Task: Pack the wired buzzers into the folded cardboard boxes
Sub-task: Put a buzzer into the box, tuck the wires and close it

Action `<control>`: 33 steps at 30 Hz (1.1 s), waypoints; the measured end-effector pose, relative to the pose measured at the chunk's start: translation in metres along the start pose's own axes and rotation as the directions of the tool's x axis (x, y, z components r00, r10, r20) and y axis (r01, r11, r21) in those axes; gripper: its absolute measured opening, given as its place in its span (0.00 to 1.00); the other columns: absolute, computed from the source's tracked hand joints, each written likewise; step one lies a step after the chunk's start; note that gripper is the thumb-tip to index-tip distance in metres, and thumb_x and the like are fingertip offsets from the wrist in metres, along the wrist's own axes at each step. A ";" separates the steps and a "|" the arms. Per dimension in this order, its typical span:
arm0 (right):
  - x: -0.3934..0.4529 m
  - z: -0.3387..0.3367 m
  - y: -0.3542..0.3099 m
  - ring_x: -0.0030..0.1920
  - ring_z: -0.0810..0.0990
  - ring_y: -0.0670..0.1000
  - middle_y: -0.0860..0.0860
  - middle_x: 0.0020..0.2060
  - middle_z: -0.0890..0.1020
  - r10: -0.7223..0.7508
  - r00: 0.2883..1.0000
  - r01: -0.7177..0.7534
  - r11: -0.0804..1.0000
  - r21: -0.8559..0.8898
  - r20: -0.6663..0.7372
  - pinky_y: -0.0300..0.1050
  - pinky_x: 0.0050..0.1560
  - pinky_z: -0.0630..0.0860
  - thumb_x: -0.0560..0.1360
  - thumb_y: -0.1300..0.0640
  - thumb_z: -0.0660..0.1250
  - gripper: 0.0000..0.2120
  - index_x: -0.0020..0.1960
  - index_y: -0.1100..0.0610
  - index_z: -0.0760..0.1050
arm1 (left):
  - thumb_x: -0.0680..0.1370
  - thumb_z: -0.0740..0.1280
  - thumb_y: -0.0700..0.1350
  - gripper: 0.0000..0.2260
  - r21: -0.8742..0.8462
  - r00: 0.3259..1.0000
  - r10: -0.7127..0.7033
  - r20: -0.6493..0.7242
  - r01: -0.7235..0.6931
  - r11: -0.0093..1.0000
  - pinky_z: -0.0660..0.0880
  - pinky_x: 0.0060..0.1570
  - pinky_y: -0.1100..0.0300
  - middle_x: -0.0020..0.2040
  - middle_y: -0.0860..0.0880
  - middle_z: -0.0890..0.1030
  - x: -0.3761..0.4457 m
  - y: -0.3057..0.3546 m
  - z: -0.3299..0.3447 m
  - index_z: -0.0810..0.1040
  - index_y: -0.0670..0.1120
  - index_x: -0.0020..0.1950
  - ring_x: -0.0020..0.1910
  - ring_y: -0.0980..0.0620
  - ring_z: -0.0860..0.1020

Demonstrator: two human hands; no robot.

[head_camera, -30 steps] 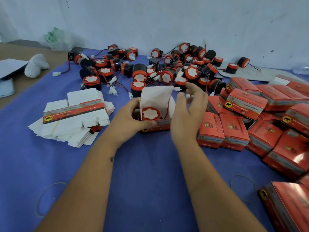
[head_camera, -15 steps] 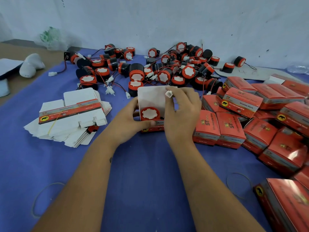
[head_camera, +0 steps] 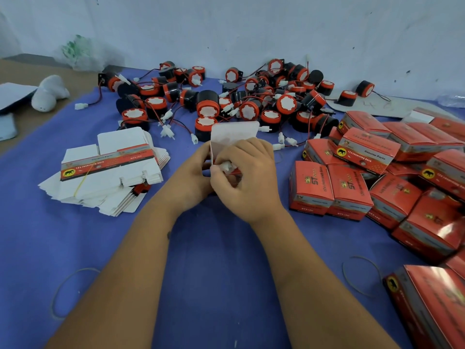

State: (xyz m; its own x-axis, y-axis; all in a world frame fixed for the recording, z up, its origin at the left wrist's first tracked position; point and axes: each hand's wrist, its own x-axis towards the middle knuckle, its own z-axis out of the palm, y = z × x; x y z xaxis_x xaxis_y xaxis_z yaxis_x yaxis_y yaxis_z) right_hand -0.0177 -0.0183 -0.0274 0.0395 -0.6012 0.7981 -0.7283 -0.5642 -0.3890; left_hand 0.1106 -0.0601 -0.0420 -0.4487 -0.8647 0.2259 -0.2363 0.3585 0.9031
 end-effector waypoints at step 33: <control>0.006 -0.008 0.017 0.61 0.68 0.51 0.44 0.37 0.79 0.275 0.953 -0.169 0.831 -0.530 0.128 0.60 0.68 0.50 0.76 0.53 0.61 0.07 0.43 0.52 0.76 | 0.73 0.75 0.42 0.29 -0.039 0.996 -0.046 -0.073 0.044 0.998 0.76 0.54 0.68 0.59 0.57 0.80 0.000 -0.003 -0.002 0.69 0.55 0.71 0.57 0.59 0.78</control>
State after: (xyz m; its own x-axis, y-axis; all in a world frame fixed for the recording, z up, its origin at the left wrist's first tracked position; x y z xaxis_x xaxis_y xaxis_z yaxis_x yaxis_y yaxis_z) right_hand -0.0352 -0.0267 -0.0253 -0.0753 -0.8003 0.5948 -0.9745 -0.0673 -0.2139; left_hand 0.1128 -0.0617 -0.0438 -0.3732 -0.9037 0.2098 -0.2220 0.3066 0.9256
